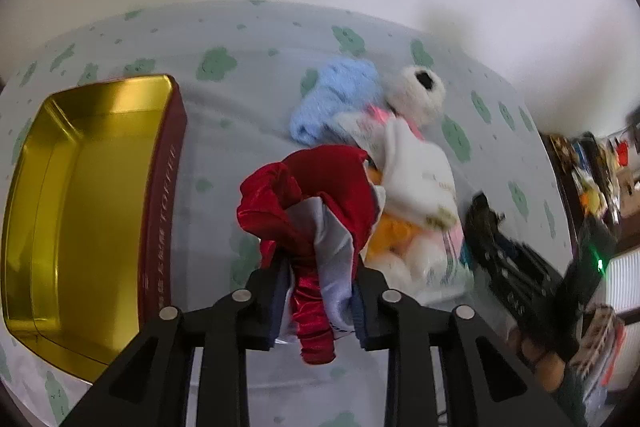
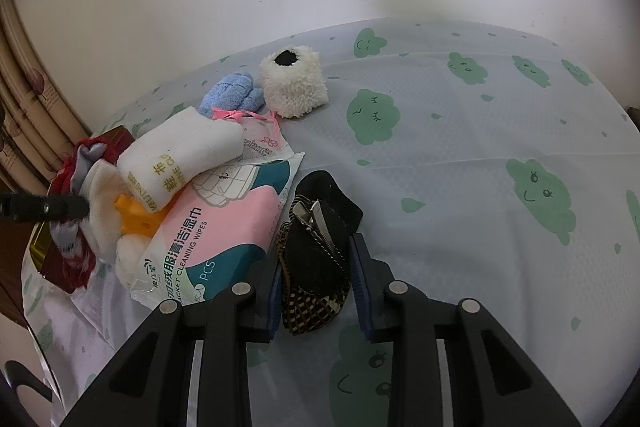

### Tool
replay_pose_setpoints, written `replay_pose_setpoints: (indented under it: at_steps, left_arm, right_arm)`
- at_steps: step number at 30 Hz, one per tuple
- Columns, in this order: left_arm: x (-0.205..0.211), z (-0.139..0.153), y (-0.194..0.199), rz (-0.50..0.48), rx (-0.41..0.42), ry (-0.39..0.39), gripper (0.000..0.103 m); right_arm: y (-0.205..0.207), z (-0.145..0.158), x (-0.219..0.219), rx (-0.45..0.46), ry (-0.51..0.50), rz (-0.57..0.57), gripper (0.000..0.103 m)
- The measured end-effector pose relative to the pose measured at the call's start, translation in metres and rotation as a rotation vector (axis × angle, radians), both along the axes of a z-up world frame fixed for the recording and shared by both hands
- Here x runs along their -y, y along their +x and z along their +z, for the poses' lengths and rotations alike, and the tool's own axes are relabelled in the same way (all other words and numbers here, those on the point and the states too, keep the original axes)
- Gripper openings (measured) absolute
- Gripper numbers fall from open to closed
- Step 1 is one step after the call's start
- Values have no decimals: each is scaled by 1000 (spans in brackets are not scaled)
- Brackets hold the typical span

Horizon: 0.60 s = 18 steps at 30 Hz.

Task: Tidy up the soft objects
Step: 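Grasp the red scrunchie bundle with the left tool while the right tool grasps the black pouch, then carry the red scrunchie bundle into the gold tin and release it with the left tool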

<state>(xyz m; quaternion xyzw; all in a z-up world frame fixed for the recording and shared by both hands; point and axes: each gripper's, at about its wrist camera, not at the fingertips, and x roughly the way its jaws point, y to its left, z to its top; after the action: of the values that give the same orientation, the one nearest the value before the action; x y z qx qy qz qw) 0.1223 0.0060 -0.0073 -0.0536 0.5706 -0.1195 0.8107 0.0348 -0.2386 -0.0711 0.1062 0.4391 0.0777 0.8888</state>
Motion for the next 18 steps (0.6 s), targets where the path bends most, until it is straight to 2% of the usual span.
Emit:
replay_pose_setpoints:
  at_steps: [9, 16, 18]
  left_arm:
    - [-4, -6, -26, -53, 13, 23, 35]
    - [-10, -8, -35, -71, 3, 5, 39]
    - [-13, -5, -39, -77, 7, -28, 39]
  right_arm:
    - [0, 0, 0, -1, 2, 1, 29]
    - [0, 0, -1, -2, 4, 1, 30]
    - [1, 0, -2, -2, 4, 1, 30]
